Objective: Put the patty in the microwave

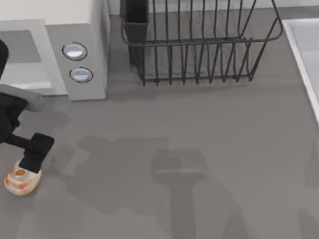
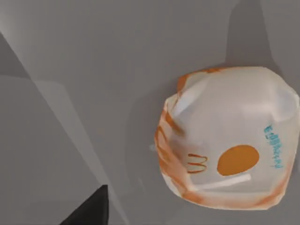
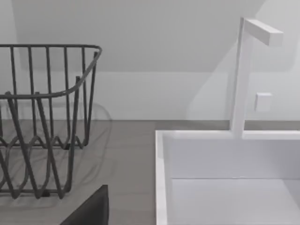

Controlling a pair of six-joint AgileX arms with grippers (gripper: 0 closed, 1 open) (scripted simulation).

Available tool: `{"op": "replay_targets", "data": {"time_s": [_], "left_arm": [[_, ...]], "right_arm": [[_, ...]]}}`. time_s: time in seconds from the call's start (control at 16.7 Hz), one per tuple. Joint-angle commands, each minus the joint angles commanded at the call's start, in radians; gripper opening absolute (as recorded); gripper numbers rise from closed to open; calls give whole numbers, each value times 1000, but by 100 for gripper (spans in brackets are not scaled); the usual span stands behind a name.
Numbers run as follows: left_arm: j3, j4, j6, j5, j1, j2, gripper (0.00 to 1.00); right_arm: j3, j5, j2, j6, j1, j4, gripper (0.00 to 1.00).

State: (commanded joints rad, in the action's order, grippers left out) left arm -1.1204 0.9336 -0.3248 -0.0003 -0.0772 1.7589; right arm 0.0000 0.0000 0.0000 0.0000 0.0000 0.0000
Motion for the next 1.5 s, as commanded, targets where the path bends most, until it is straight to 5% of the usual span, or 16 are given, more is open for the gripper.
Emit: {"op": "replay_targets", "data": {"time_s": [0.48, 0.78, 1.5], "left_arm": [[130, -264, -2, 1, 0, 132, 100], [139, -282, -2, 1, 0, 143, 100], [139, -282, -2, 1, 0, 143, 10]], "right_arm": [[0, 0, 0, 0, 0, 0, 100], [0, 0, 0, 0, 0, 0, 100], [0, 0, 0, 0, 0, 0, 100]]}}
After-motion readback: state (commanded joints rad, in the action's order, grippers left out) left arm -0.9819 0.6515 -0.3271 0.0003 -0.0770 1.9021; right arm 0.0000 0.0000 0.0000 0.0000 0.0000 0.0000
